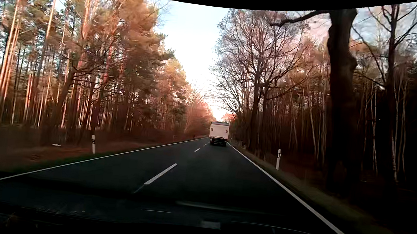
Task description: Follow the waypoints while adhering to traffic rules and regulations
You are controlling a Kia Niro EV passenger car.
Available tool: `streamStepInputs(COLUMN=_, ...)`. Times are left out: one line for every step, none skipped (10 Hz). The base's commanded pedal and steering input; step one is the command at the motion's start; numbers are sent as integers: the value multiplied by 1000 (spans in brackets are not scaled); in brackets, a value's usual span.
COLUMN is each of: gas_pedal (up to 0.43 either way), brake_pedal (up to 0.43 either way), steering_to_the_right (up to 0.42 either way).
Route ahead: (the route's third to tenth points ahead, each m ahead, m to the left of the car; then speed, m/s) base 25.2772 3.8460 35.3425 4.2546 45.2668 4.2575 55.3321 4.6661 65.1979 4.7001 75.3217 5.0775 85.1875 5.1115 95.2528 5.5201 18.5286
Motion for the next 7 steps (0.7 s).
streamStepInputs(gas_pedal=118, brake_pedal=0, steering_to_the_right=-1)
streamStepInputs(gas_pedal=118, brake_pedal=0, steering_to_the_right=0)
streamStepInputs(gas_pedal=118, brake_pedal=0, steering_to_the_right=0)
streamStepInputs(gas_pedal=130, brake_pedal=0, steering_to_the_right=0)
streamStepInputs(gas_pedal=130, brake_pedal=0, steering_to_the_right=0)
streamStepInputs(gas_pedal=130, brake_pedal=0, steering_to_the_right=-1)
streamStepInputs(gas_pedal=130, brake_pedal=0, steering_to_the_right=0)
